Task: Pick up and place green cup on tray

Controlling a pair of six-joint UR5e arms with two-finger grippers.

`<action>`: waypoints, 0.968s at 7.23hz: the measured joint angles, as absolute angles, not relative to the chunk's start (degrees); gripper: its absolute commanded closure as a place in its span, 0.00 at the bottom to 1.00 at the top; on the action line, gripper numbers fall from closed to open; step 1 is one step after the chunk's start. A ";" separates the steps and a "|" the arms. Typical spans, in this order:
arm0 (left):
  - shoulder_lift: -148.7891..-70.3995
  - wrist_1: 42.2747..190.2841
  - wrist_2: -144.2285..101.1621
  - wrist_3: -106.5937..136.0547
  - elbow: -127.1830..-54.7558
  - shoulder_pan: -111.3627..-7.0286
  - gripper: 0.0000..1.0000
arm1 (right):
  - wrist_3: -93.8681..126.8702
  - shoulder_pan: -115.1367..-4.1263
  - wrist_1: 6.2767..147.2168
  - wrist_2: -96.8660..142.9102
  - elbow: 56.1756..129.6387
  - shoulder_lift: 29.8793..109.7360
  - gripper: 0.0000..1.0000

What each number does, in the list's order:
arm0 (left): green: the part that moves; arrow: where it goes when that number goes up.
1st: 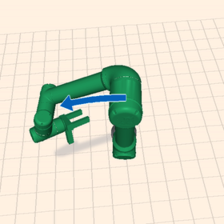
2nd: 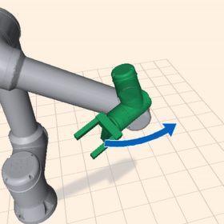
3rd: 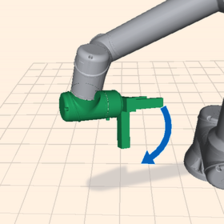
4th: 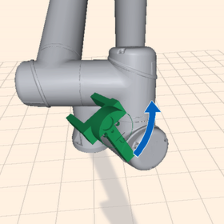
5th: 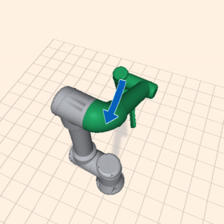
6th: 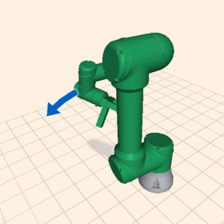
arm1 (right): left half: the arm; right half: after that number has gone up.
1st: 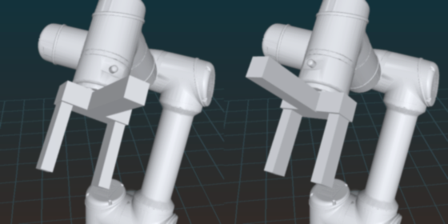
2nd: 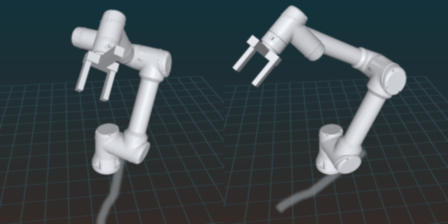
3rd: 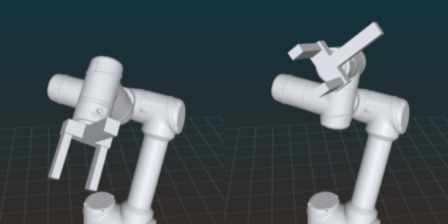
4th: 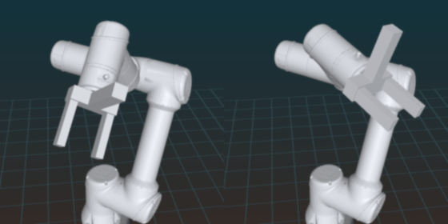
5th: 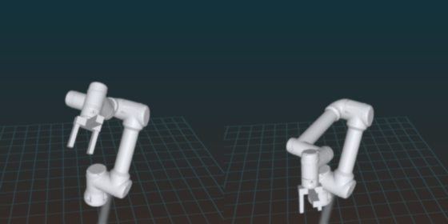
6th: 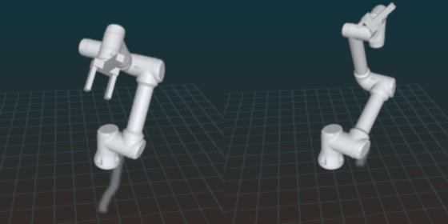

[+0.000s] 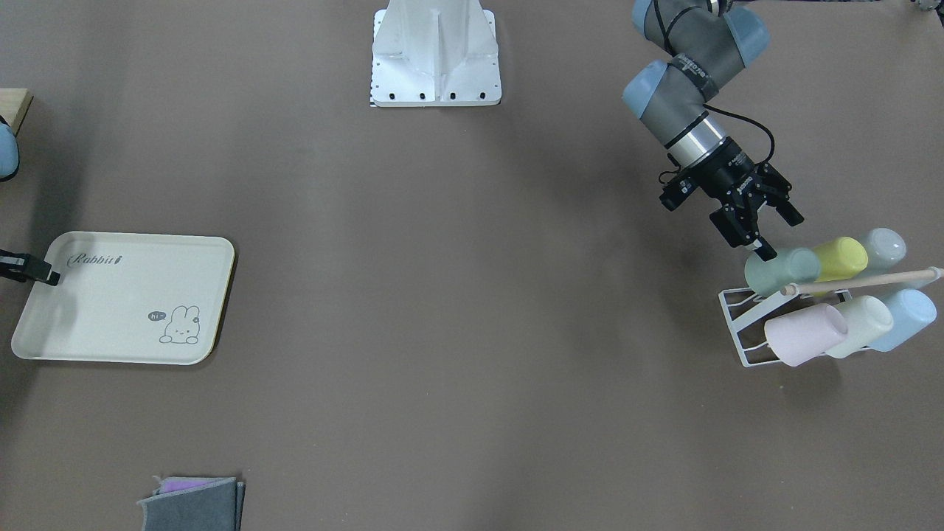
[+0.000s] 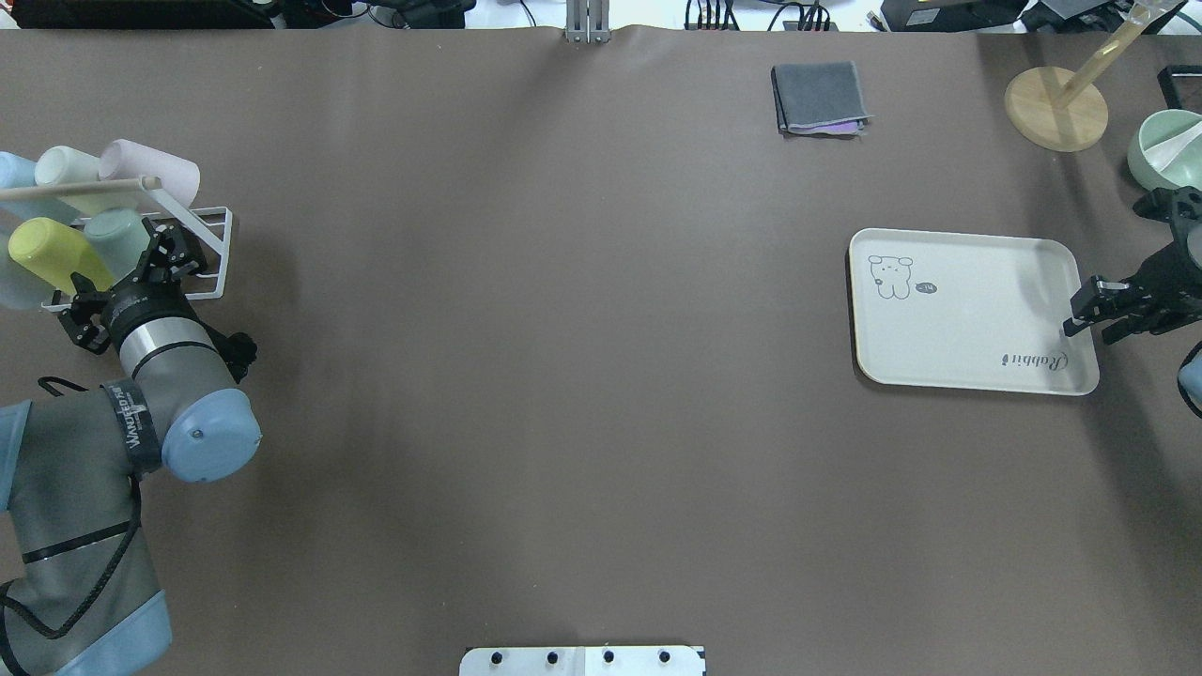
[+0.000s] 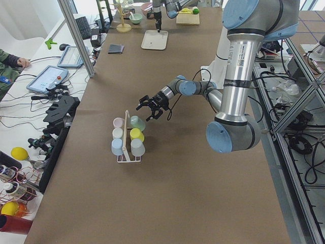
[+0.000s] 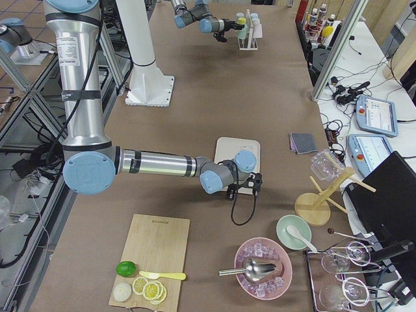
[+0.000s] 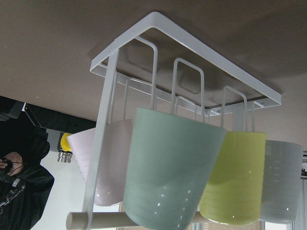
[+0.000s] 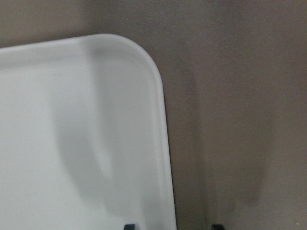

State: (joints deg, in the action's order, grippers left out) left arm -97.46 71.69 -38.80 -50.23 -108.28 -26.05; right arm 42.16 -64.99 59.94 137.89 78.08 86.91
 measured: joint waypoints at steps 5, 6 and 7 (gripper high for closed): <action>-97.12 84.89 -38.01 -63.06 -102.37 -25.07 0.02 | 41.91 -65.16 59.81 138.24 78.22 87.41 1.00; -97.10 86.43 -37.54 -64.10 -101.54 -25.05 0.02 | 41.66 -65.41 59.80 138.90 78.42 87.33 1.00; -96.97 87.72 -37.08 -64.58 -100.78 -25.06 0.02 | 41.32 -66.17 59.84 140.57 78.89 87.02 1.00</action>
